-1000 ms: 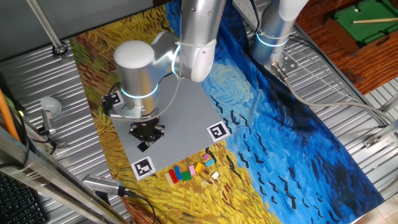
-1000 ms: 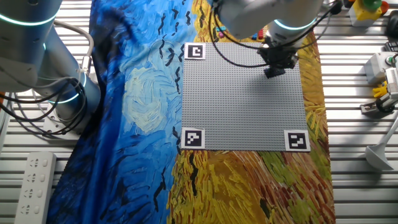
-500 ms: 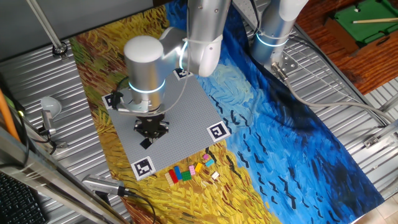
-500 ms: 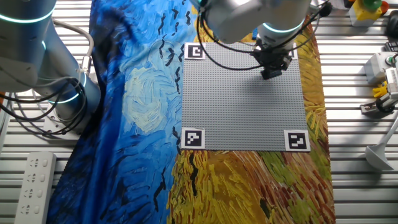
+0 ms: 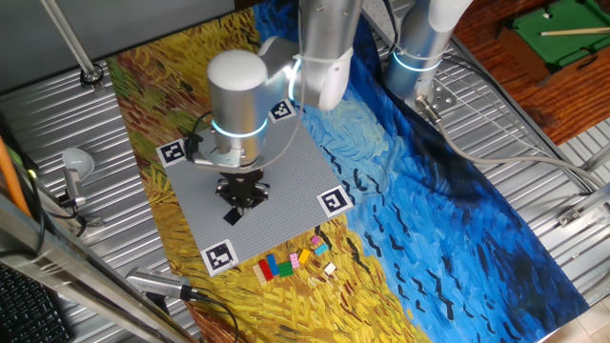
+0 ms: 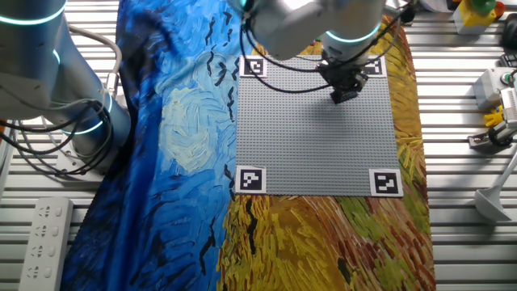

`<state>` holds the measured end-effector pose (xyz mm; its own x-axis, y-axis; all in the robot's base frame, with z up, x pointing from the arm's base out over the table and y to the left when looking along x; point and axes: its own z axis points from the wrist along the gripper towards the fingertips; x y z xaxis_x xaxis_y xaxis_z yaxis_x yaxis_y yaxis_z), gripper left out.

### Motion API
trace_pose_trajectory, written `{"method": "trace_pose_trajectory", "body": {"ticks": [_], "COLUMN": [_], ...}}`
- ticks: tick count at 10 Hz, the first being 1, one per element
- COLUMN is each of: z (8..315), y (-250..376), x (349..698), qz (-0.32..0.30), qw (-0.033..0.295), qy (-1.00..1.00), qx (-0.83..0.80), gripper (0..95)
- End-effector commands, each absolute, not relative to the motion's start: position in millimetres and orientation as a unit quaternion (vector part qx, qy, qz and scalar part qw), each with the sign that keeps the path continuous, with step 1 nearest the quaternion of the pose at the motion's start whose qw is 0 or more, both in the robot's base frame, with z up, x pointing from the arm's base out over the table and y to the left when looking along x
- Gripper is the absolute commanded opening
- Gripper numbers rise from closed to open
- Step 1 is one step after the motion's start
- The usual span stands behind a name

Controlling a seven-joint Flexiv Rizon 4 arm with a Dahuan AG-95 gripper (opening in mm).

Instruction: Stack small Lego blocks one on top of the other

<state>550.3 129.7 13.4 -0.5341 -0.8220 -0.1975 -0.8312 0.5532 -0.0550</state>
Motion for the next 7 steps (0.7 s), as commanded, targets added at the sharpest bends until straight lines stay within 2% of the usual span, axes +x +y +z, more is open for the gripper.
{"method": "trace_pose_trajectory", "body": {"ticks": [1, 7], "z": [14, 27], "y": [129, 135], "x": [549, 560], "qz": [0.022, 0.027], "qw": [0.101, 0.095], "qy": [0.878, 0.882], "qx": [-0.467, -0.461], "gripper": [0.0, 0.0]}}
